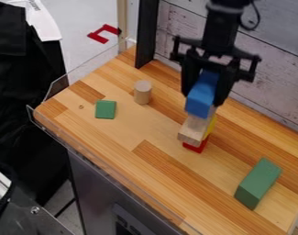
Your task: Remove the blue block off of the rectangular and put on the green block
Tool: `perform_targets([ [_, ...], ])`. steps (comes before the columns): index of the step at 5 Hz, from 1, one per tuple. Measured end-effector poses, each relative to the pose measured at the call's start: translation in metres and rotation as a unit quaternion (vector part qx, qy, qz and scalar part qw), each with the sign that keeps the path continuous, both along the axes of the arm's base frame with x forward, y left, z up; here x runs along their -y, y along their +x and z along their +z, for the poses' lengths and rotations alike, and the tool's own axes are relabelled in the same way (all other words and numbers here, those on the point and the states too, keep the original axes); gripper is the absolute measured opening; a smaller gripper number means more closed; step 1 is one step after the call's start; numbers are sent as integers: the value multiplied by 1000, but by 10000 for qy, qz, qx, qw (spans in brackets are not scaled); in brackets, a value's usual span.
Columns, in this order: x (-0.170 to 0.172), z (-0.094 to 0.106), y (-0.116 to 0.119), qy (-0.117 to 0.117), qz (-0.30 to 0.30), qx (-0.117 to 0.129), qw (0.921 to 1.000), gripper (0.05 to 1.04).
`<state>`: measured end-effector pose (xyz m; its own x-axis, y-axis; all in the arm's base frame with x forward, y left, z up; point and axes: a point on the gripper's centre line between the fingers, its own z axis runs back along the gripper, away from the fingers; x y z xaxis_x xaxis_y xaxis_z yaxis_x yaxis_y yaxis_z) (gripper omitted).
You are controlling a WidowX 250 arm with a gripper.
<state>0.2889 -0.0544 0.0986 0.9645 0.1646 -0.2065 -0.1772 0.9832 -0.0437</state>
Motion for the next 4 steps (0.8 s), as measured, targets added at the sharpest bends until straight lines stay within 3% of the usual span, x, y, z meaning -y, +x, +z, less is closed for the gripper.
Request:
perform_targets([
  [2, 18, 18, 4, 156, -339, 102, 9993, 578],
  [4, 48, 19, 1, -80, -673, 209, 9975, 578],
])
